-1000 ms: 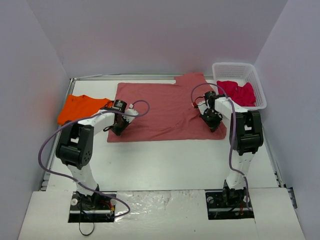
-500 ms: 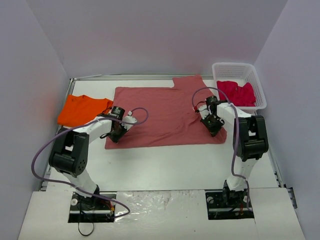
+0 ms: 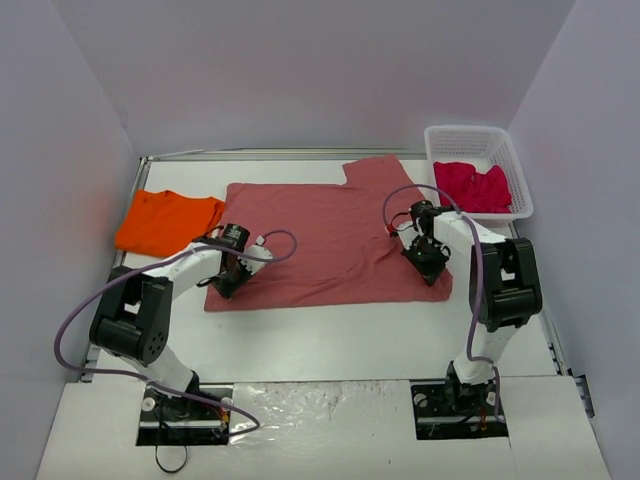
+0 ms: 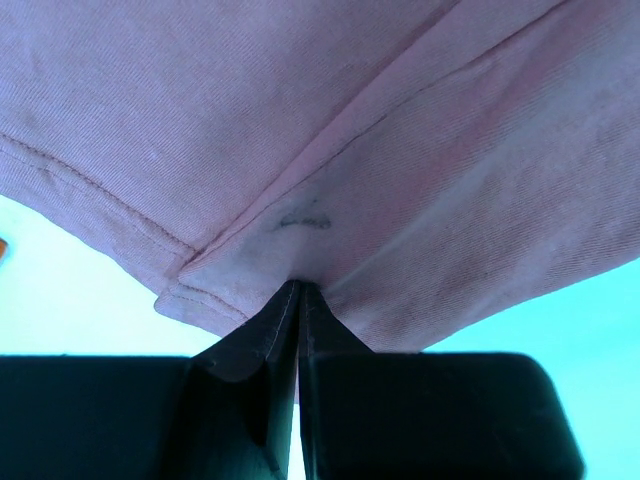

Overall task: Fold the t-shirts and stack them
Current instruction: Fold the flattened tshirt in 1/3 of the way

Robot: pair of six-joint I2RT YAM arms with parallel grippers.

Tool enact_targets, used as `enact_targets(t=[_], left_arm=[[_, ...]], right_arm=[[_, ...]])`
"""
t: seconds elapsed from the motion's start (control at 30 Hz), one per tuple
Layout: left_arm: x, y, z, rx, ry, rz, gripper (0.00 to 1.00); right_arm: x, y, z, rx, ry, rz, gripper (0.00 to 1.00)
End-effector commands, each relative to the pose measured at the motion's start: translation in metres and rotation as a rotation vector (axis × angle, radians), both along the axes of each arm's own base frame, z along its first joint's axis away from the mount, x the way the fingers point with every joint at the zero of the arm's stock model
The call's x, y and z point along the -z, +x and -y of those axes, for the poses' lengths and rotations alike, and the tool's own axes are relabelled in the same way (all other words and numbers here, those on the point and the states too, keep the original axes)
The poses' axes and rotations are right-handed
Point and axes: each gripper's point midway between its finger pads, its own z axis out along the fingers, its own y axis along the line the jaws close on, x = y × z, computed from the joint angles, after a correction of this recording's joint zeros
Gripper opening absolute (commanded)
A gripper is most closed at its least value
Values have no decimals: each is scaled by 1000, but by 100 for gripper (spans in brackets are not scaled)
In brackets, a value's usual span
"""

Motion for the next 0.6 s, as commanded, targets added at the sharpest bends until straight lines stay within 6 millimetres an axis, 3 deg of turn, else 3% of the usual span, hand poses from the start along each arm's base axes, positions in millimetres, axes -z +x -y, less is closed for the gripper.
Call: enact_targets(t=[0.0,0.23,0.57], left_arm=[[4,-35,-16,20,69,-123,2],[8,-44,-21,33,84,-137,2],[5,-47,-21,57,122,-134,2]], right_arm=[[-19,-13,8,-24,-40,-50,0],[3,-49,11,-62,-33,-140,0],[15,-66,20,-55,-41,-165,0]])
